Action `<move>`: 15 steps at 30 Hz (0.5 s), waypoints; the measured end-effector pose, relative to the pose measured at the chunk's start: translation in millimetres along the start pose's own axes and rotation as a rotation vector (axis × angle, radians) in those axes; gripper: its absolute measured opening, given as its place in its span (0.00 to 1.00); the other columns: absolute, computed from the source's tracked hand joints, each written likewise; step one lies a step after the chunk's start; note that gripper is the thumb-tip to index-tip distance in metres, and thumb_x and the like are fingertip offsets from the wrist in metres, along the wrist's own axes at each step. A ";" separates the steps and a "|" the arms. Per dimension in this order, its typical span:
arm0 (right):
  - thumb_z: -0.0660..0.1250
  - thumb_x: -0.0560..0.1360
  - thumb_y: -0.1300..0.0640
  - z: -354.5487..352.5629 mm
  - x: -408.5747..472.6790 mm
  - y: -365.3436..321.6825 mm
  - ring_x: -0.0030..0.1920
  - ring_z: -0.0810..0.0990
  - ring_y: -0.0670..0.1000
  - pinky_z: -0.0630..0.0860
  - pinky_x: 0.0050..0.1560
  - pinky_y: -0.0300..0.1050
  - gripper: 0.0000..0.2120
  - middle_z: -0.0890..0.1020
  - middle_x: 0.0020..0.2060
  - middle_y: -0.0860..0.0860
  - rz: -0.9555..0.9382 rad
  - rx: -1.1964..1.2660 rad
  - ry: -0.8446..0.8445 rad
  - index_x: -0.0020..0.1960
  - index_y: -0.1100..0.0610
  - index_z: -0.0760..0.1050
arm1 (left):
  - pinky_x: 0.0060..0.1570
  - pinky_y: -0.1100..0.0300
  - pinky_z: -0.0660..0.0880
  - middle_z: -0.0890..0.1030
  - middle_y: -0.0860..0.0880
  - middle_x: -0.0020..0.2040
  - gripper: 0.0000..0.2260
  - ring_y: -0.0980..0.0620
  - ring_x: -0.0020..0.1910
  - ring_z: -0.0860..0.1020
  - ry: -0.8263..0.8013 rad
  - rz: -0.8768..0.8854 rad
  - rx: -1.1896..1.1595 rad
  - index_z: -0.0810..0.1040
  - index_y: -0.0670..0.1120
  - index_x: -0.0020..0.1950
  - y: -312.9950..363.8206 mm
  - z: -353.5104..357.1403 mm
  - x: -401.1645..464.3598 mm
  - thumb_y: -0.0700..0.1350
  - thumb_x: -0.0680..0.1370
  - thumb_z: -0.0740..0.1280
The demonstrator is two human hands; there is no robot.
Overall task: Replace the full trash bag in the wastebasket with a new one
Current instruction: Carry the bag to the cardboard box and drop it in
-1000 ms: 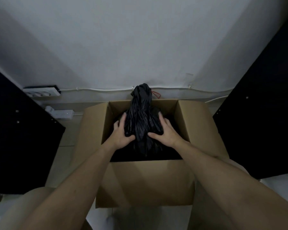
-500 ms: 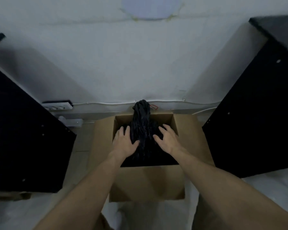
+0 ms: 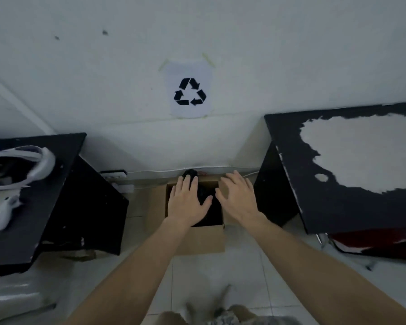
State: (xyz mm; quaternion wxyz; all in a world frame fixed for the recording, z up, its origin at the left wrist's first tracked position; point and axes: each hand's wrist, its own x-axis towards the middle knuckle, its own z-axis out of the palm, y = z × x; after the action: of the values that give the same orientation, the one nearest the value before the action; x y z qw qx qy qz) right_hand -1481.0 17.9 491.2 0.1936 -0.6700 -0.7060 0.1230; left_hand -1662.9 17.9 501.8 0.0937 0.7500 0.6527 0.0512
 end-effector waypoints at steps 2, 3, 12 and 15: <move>0.60 0.78 0.41 -21.4 -24.0 6.1 0.76 0.62 0.51 0.58 0.76 0.56 0.24 0.73 0.70 0.48 -0.008 -0.001 0.024 0.68 0.52 0.75 | 0.77 0.47 0.56 0.60 0.46 0.80 0.40 0.44 0.80 0.54 0.021 0.013 0.011 0.58 0.48 0.80 20.4 -13.2 -16.3 0.71 0.75 0.48; 0.59 0.78 0.41 -31.0 -35.6 10.8 0.76 0.62 0.51 0.58 0.76 0.57 0.24 0.73 0.70 0.48 -0.009 -0.005 0.036 0.68 0.51 0.75 | 0.77 0.47 0.56 0.61 0.46 0.80 0.39 0.44 0.80 0.54 0.028 0.027 0.013 0.58 0.48 0.80 30.7 -17.2 -23.8 0.71 0.76 0.49; 0.57 0.78 0.39 -101.1 -153.8 79.1 0.77 0.60 0.48 0.53 0.77 0.55 0.25 0.73 0.71 0.45 0.092 -0.063 0.130 0.69 0.50 0.75 | 0.78 0.46 0.53 0.58 0.46 0.81 0.39 0.45 0.81 0.51 0.005 0.170 0.034 0.57 0.48 0.81 148.2 -17.7 -107.0 0.71 0.77 0.50; 0.59 0.79 0.40 -130.7 -187.1 117.6 0.77 0.61 0.49 0.54 0.77 0.57 0.24 0.74 0.70 0.46 0.113 -0.104 0.155 0.69 0.51 0.75 | 0.77 0.46 0.53 0.58 0.46 0.81 0.39 0.45 0.80 0.52 -0.005 0.211 0.044 0.57 0.48 0.81 201.5 -14.5 -125.6 0.71 0.76 0.50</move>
State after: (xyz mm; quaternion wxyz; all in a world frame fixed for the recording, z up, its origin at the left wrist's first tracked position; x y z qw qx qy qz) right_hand -1313.0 -170.8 536.9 0.2056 -0.7253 -0.6556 0.0446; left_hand -1488.3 -131.5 563.5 0.0727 0.8165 0.5711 0.0446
